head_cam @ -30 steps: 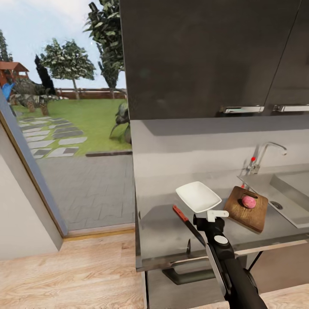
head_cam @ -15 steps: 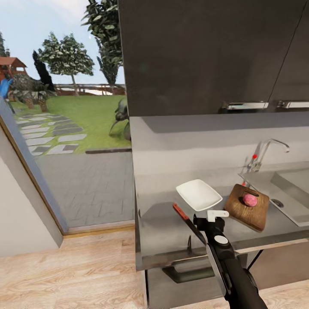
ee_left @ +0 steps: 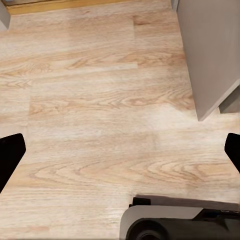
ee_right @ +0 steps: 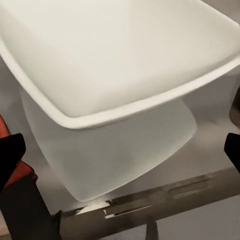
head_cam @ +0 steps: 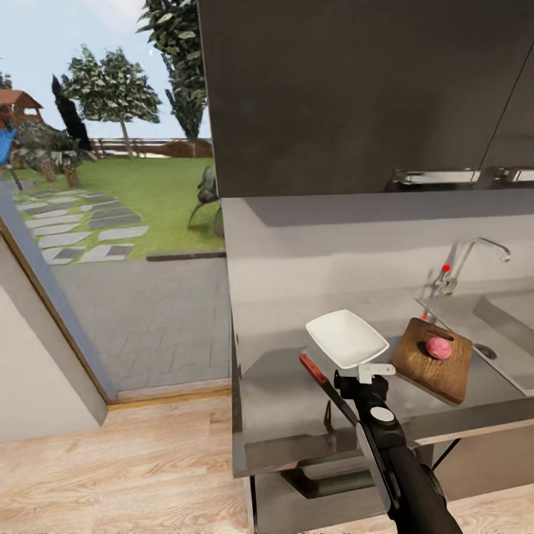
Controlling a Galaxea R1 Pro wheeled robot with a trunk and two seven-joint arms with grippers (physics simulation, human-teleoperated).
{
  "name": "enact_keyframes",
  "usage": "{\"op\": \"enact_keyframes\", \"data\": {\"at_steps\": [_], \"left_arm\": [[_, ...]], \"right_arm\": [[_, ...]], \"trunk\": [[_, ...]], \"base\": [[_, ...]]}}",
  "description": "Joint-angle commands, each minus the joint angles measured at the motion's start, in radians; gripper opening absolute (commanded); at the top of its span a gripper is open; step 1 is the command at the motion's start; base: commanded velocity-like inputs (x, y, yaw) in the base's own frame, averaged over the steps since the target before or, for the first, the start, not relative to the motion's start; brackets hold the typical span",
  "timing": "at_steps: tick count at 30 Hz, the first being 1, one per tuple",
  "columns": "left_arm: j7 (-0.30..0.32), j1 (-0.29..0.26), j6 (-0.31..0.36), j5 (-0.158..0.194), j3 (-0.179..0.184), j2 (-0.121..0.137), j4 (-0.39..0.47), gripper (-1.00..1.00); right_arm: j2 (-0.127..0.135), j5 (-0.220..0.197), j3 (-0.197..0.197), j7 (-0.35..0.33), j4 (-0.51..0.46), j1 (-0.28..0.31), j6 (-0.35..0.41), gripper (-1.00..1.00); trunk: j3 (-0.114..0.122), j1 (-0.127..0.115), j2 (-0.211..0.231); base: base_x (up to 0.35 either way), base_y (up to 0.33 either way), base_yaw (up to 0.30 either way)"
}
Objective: In the kitchen, take the Vidalia onion out of the sink, dice it on the chopping board with the paring knife, put the diced onion into the bowl on the countertop, then place both the paring knife and the chopping board into the sink.
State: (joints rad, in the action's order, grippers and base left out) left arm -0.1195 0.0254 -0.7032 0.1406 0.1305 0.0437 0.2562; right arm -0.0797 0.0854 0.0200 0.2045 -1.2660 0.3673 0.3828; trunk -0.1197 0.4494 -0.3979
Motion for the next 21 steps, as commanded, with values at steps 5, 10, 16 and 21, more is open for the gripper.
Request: {"op": "enact_keyframes", "data": {"at_steps": [5,10,16,21], "left_arm": [[-0.005,0.0,-0.001,0.008,0.009,0.001,0.003,1.0],[-0.005,0.0,-0.001,0.008,0.008,0.001,0.002,1.0],[-0.005,0.001,-0.001,0.009,0.008,0.001,0.002,1.0],[-0.005,0.0,-0.001,0.008,0.008,0.001,0.002,1.0]], "right_arm": [[0.0,0.008,0.002,0.003,-0.001,0.001,0.008,1.0],[0.0,0.008,0.002,0.003,-0.001,0.001,0.008,1.0],[0.0,0.008,0.002,0.003,-0.001,0.001,0.008,1.0],[0.001,0.008,0.002,0.003,-0.001,0.001,0.008,1.0]], "trunk": [[-0.01,0.001,-0.002],[-0.018,0.001,-0.002],[-0.028,0.001,-0.002],[-0.036,0.001,-0.002]], "base": [[0.001,0.0,0.0],[0.0,0.0,0.0],[0.0,0.0,0.0],[0.093,0.0,0.0]]}}
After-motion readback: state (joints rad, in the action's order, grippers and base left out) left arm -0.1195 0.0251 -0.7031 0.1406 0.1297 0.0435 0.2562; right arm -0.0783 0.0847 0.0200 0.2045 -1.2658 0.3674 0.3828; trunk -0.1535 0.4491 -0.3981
